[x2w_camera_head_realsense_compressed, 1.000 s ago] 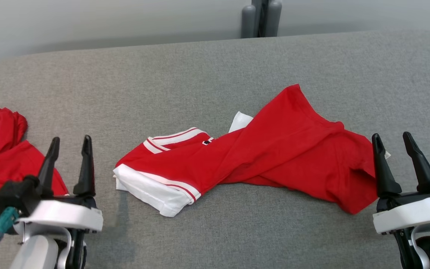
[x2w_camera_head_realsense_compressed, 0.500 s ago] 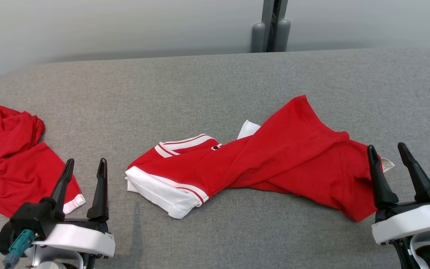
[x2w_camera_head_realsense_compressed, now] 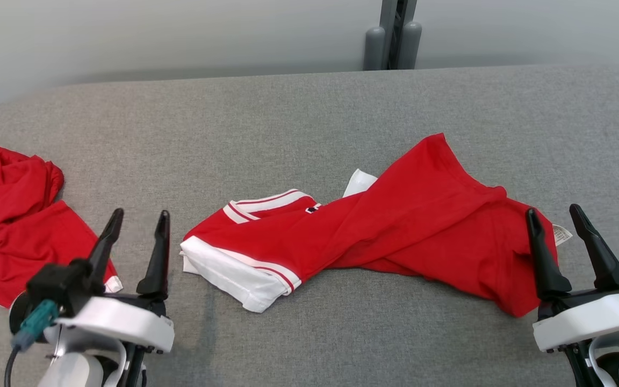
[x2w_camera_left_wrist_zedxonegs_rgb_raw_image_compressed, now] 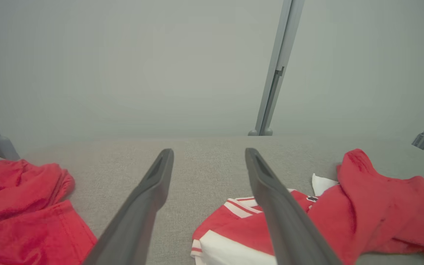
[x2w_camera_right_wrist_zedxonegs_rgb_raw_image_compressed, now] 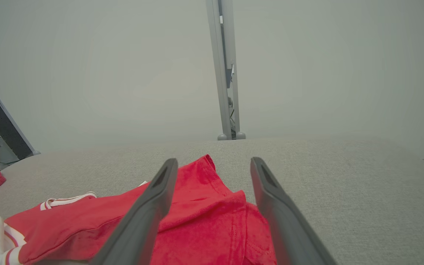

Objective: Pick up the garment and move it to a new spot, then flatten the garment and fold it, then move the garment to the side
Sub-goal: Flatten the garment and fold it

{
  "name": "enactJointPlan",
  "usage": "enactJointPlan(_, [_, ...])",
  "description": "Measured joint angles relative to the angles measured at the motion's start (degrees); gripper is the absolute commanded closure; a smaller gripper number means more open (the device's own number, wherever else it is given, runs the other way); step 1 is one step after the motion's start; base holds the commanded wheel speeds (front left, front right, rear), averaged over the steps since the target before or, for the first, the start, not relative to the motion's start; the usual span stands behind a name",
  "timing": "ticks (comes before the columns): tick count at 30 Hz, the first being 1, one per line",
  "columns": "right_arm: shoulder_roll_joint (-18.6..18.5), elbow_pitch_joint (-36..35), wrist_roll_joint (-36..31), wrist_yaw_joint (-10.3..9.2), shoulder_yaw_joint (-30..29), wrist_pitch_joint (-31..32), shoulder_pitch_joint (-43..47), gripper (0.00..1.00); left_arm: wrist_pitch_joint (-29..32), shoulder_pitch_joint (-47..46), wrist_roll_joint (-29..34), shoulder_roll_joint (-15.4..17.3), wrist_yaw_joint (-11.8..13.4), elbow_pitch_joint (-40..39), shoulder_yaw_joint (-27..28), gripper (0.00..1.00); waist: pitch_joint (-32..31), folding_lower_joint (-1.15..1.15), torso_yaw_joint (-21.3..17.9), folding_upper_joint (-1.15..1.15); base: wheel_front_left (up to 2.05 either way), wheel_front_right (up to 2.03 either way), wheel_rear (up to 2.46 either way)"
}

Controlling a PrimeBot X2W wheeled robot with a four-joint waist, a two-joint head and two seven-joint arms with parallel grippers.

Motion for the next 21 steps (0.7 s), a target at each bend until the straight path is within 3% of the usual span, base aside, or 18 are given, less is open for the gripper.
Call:
enactJointPlan(6, [0.0, 0.2, 0.2, 0.00, 1.2, 0.2, -0.8, 0.00, 8.4, -4.3, -5.4, 0.5, -5.7, 7.4, -2.3, 0.00, 1.7, 0.00, -0.9, 0.00, 0.00, 0.00, 0.00])
enactJointPlan(12, [0.3, 0.9, 0.7, 0.00, 1.5, -0.1, -1.2, 0.00, 12.2, -5.7, -8.9, 0.5, -8.6, 14.1, -2.8, 0.00, 3.1, 0.00, -2.3, 0.00, 0.00, 0.00, 0.00])
enactJointPlan(21, [0.5, 2.1, 1.3, 0.00, 1.4, -0.7, -1.8, 0.00, 11.8, -7.5, -12.4, -0.2, -10.7, 20.6, -2.1, 0.00, 4.5, 0.00, -3.5, 0.00, 0.00, 0.00, 0.00])
